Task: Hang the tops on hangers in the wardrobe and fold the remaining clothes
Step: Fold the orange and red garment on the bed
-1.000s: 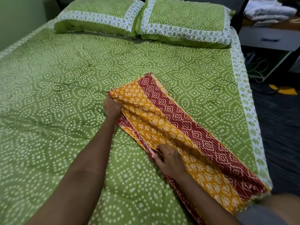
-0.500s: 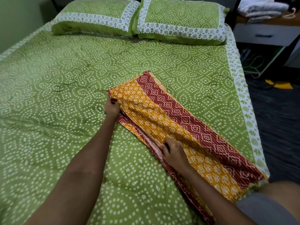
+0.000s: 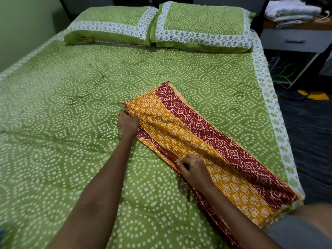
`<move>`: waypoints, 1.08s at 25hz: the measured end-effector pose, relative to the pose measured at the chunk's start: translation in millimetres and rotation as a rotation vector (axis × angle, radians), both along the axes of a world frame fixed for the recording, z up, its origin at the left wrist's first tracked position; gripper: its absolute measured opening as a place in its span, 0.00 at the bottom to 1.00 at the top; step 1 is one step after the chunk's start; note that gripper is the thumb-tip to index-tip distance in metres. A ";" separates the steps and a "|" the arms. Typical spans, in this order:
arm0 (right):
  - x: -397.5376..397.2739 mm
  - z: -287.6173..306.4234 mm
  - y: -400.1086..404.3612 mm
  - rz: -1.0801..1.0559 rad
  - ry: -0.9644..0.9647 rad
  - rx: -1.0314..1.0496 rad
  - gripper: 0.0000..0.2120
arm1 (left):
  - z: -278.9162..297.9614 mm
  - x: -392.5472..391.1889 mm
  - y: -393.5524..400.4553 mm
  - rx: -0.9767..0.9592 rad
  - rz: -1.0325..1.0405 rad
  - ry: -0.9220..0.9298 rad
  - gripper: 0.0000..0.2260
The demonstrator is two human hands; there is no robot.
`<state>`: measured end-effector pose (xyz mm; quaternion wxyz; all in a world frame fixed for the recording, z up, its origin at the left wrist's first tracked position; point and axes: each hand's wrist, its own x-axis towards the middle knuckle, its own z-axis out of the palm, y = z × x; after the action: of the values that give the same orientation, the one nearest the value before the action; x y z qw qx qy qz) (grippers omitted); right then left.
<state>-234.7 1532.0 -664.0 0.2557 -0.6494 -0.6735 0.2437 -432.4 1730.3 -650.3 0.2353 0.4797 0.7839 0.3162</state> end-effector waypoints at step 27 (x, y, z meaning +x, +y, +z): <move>2.4 1.5 -11.4 0.094 -0.089 0.403 0.14 | 1.7 24.6 -9.3 0.059 -0.027 -0.668 0.34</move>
<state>-232.3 1520.6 -662.5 0.3387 -0.5631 -0.7487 0.0871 -407.8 1721.1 -648.6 0.4696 0.3666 0.6474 0.4754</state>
